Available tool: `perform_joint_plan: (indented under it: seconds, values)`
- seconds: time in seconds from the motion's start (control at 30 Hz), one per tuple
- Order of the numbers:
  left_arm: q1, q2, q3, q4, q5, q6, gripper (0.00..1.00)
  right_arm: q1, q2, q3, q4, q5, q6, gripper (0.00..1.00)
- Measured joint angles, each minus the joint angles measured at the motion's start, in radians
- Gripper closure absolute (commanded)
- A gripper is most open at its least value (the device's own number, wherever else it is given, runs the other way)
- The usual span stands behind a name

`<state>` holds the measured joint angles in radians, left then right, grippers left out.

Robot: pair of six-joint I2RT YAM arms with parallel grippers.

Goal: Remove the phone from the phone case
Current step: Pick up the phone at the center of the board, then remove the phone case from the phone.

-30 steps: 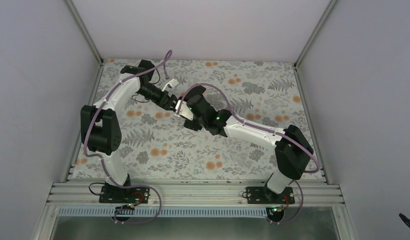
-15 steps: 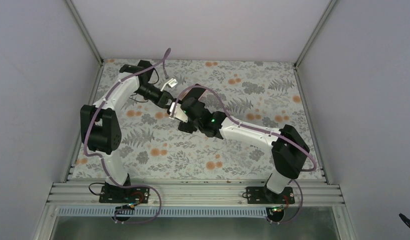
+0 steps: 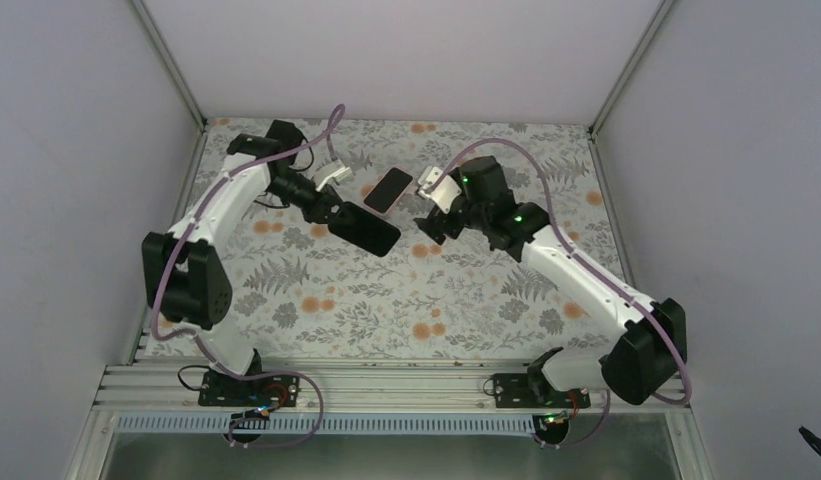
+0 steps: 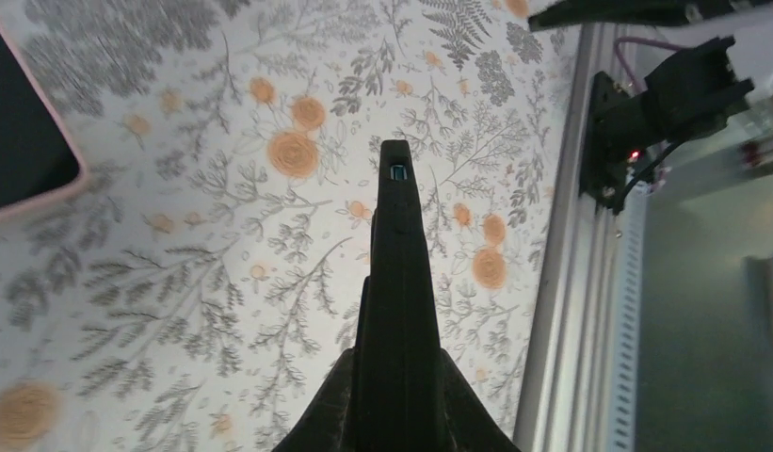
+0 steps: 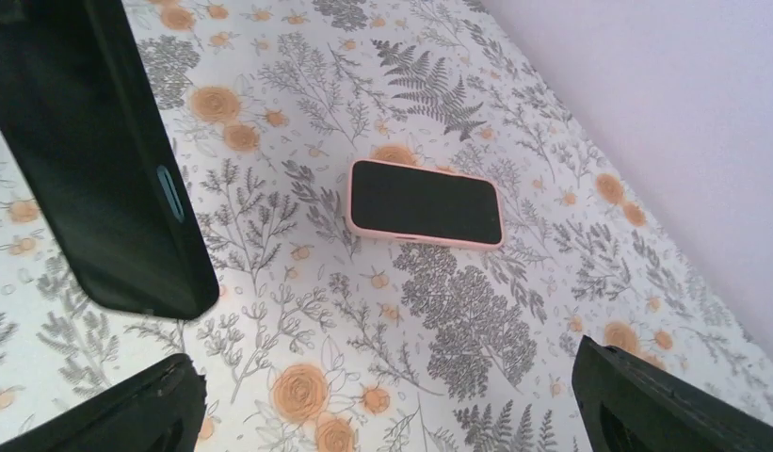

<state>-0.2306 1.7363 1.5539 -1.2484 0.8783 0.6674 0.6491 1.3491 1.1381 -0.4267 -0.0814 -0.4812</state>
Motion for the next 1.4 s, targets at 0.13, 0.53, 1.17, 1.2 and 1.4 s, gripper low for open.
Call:
perform_joint_plan:
  seconds: [0.13, 0.53, 1.17, 1.2, 1.4]
  values:
    - [0.002, -0.113, -0.030, 0.027, -0.021, 0.074, 0.98, -0.056, -0.028, -0.008, -0.042, -0.111, 0.003, 0.00]
    - [0.001, -0.257, -0.155, 0.053, -0.028, 0.206, 0.98, -0.075, 0.093, 0.009, -0.101, -0.347, 0.014, 0.00]
    - [0.001, -0.259, -0.165, 0.069, -0.019, 0.212, 0.98, -0.077, 0.173, 0.066, -0.113, -0.412, 0.023, 0.01]
    - [0.001, -0.261, -0.165, 0.069, -0.016, 0.212, 0.98, -0.077, 0.179, 0.067, -0.113, -0.412, 0.023, 0.01]
    - [0.002, -0.269, -0.165, 0.068, -0.006, 0.212, 0.98, -0.077, 0.196, 0.068, -0.112, -0.408, 0.029, 0.02]
